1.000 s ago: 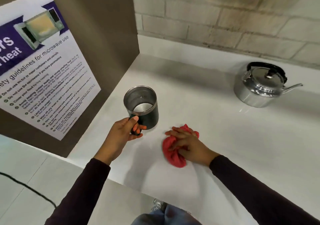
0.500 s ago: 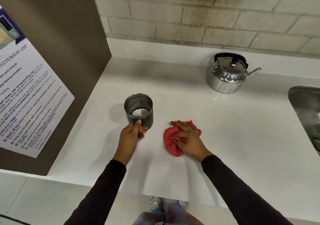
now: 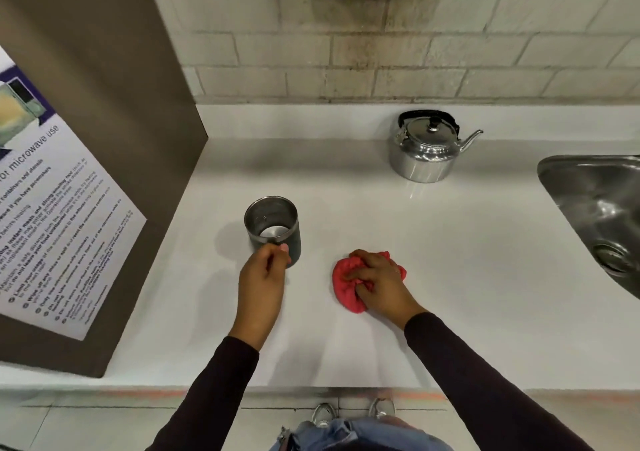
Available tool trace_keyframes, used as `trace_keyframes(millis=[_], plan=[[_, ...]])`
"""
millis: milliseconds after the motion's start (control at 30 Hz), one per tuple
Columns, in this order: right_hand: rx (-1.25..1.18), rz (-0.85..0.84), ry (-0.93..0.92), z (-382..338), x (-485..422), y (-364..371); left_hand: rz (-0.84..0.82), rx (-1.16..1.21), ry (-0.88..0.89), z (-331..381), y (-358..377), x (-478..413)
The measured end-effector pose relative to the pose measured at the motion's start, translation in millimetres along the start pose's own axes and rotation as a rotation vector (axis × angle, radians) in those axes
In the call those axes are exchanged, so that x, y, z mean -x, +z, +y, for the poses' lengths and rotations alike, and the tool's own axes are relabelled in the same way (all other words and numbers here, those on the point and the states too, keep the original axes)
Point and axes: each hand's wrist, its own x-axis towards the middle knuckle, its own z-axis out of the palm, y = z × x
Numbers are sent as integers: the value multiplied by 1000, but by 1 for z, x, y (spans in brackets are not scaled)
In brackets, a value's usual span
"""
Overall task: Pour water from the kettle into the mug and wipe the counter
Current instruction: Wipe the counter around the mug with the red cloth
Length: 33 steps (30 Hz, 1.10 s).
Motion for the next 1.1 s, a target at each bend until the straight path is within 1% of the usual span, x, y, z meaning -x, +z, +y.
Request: trace_keyframes(millis=[100, 133, 233, 300, 400, 567, 733, 867, 1033, 1100], plan=[[31, 82, 64, 9, 16, -4, -151, 20, 48, 13, 25, 3], [52, 134, 100, 18, 22, -14, -210, 34, 77, 23, 42, 3], [59, 250, 224, 35, 34, -23, -303, 42, 127, 31, 68, 5], [30, 339, 329, 56, 39, -45, -375, 43, 161, 43, 93, 4], [45, 428, 448, 92, 35, -83, -435, 44, 183, 61, 127, -4], [13, 524, 612, 150, 11, -140, -445, 59, 158, 73, 186, -13], [60, 547, 664, 207, -38, -190, -411, 29, 99, 68, 243, -21], [109, 520, 664, 251, -79, -226, -370, -3, 28, 62, 280, -26], [46, 483, 616, 287, -125, -260, -315, -54, 20, 60, 303, -36], [78, 454, 620, 299, -142, -271, -286, -64, 19, 59, 307, -37]])
